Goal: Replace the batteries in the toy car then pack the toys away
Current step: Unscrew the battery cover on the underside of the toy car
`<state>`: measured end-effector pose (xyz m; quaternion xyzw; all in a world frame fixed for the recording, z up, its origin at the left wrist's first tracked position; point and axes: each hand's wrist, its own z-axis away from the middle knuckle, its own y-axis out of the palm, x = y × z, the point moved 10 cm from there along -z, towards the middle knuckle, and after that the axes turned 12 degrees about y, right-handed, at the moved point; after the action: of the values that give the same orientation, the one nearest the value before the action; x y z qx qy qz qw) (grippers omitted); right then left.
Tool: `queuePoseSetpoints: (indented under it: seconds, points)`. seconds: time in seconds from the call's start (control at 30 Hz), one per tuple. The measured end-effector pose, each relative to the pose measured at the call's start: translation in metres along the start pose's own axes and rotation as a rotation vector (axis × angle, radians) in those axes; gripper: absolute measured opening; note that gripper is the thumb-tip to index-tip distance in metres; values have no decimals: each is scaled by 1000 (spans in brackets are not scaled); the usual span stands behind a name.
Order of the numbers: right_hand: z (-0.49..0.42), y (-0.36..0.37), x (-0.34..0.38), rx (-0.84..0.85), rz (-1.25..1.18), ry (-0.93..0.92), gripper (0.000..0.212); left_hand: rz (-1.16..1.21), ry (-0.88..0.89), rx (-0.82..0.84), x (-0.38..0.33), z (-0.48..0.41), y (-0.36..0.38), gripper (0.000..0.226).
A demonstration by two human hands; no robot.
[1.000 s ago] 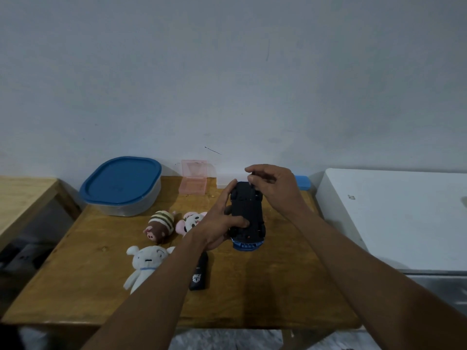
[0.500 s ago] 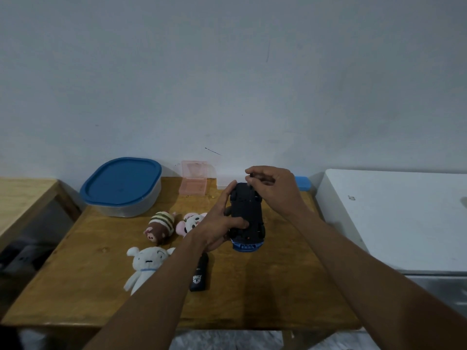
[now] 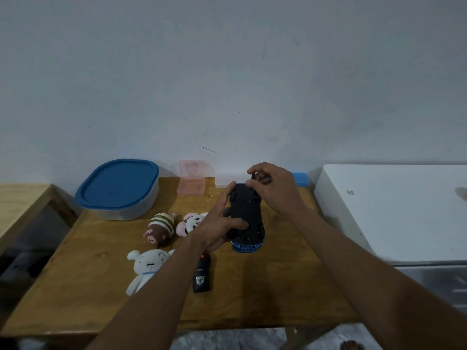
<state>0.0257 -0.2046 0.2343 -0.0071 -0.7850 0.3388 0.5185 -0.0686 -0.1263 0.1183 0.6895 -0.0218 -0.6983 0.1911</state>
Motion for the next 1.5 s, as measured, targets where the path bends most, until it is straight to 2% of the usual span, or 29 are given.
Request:
queuePoseSetpoints:
  seconds: [0.17,0.37,0.47,0.67,0.93,1.03,1.17,1.33,1.4,1.5]
  points:
    - [3,-1,-8,-27,22,36,13,9,-17,27,6,-5,1,101]
    - [7,-17,-44,-94,-89,227,32,5,-27,47,17,-8,9,102]
    - [10,-25,-67,-109,-124,318,27,11,-27,41,27,-8,15,101]
    - [31,-32,-121,-105,-19,463,19,14,-67,57,60,-5,30,109]
    - [74,-27,-195,30,154,663,18,-4,-166,-4,96,3,43,114]
    - [87,-22,-214,96,264,711,25,-13,-178,-21,103,4,48,114]
    - [100,-16,-236,155,372,750,18,-14,-188,-35,107,7,52,113]
    - [107,-4,-255,197,402,786,5,-9,-198,-49,109,11,54,112]
    - [107,4,-266,205,378,805,11,-11,-204,-53,109,12,54,112]
    - [107,14,-273,238,370,796,5,-5,-209,-63,110,14,53,112]
